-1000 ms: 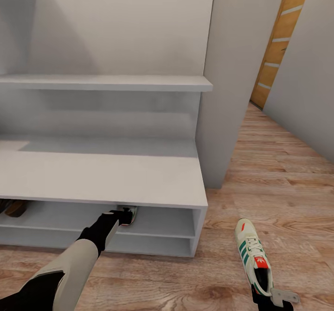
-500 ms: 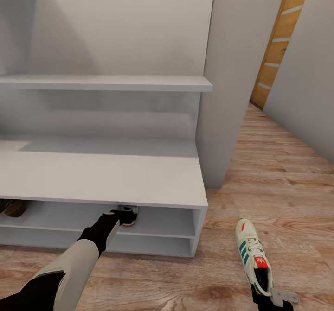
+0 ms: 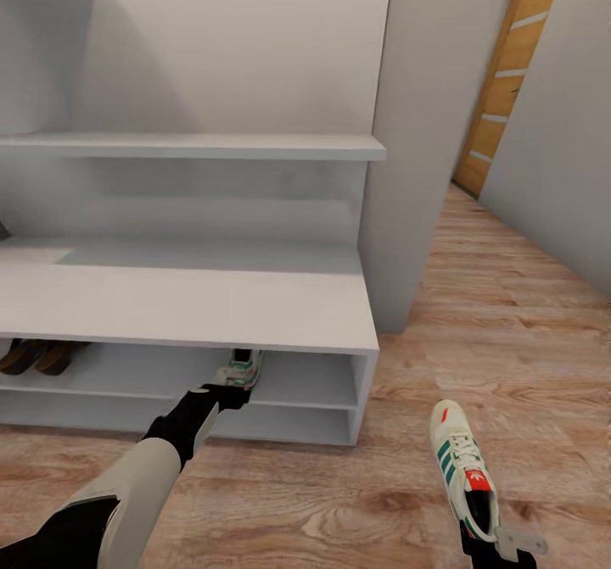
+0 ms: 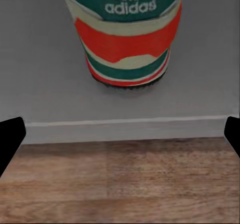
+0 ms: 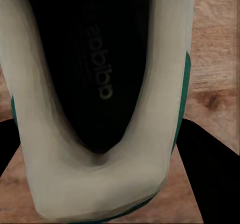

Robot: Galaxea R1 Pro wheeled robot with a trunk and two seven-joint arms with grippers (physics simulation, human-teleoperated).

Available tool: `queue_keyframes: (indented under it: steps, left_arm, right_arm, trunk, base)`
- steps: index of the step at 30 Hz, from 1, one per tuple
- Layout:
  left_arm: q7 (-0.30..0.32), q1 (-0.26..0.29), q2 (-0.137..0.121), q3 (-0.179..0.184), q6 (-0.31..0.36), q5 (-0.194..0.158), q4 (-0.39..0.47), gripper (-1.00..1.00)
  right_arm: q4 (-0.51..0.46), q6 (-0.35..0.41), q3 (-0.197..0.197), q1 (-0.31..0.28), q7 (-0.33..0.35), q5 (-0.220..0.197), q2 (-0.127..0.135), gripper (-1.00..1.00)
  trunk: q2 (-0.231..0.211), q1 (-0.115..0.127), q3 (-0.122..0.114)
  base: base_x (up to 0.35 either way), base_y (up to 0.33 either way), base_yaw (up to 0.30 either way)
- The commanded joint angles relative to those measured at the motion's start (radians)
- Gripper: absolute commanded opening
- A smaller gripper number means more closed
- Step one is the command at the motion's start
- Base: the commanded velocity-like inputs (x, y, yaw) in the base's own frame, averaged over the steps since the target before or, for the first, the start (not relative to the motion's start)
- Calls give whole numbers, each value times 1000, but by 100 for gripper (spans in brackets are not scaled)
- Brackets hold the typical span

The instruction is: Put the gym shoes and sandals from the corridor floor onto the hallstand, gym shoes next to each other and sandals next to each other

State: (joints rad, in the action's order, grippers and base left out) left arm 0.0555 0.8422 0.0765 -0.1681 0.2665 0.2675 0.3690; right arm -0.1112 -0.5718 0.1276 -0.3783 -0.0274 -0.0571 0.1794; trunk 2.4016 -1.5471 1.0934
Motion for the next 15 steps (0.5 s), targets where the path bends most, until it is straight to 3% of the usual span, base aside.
queue_keyframes:
  steps: [1, 10, 15]
  left_arm:
    - [6, 0, 1, -8, 5, 10, 2, 100]
    - [6, -5, -1, -8, -3, 10, 1, 100]
    - [7, -51, -7, -9, -75, 8, 2, 100]
  right_arm:
    - [1, -3, 0, -1, 1, -6, 0, -100]
    - [1, -3, 0, -1, 1, -6, 0, -100]
    - [1, -3, 0, -1, 1, -6, 0, -100]
  trunk:
    - [0, 1, 1]
    - [0, 1, 1]
    - [0, 1, 1]
  base:
    - [-329, 76, 0]
    - [-326, 91, 0]
    - [-167, 242, 0]
